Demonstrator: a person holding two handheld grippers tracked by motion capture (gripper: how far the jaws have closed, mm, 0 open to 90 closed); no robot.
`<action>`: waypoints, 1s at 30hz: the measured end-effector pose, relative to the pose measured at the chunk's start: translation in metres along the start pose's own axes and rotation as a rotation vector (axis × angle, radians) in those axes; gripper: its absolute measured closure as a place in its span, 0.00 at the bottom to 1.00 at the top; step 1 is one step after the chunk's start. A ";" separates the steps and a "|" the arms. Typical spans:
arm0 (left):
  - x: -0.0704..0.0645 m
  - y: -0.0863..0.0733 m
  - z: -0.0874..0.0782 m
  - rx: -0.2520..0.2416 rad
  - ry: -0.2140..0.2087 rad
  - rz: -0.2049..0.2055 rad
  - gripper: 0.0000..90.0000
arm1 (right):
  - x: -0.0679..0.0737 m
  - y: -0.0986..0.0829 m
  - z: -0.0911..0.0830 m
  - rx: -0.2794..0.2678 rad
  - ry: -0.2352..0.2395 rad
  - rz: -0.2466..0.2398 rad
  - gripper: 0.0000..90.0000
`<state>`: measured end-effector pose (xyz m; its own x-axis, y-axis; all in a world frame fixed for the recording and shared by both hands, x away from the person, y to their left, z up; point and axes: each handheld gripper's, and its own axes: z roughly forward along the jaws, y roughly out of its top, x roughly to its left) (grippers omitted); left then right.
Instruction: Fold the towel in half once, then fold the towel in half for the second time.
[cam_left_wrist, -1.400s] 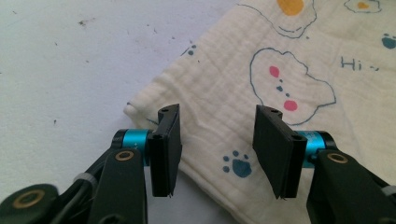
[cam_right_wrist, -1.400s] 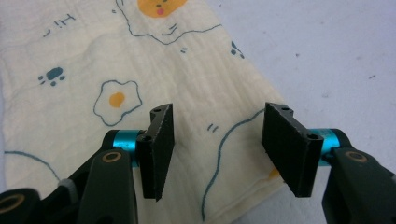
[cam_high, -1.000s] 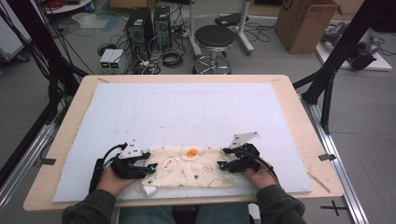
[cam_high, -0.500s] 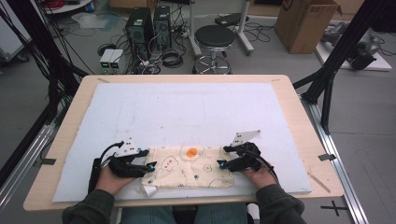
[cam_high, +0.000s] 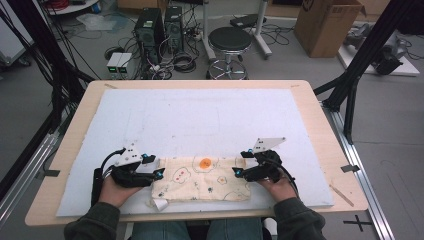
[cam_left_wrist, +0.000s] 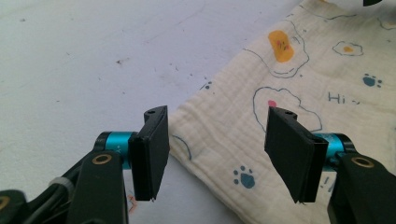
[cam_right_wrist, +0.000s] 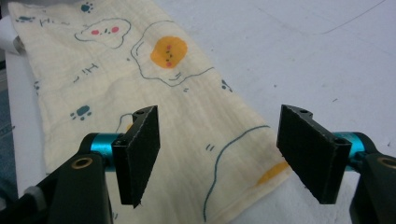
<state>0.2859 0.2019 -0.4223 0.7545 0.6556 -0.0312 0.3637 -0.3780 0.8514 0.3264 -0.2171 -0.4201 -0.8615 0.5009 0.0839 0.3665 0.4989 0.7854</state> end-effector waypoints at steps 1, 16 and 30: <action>0.000 0.000 -0.001 0.001 0.001 -0.001 0.45 | 0.000 0.000 -0.001 -0.001 -0.001 0.003 0.33; 0.005 0.005 -0.009 -0.056 -0.013 -0.053 0.43 | -0.001 0.002 -0.011 -0.034 -0.008 0.012 0.33; 0.013 0.016 -0.004 -0.031 -0.011 -0.054 0.40 | -0.011 0.009 -0.011 -0.030 -0.002 0.015 0.33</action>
<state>0.2992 0.2073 -0.4069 0.7403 0.6670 -0.0835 0.3871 -0.3215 0.8642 0.3352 -0.2263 -0.4072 -0.8553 0.5095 0.0943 0.3684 0.4701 0.8021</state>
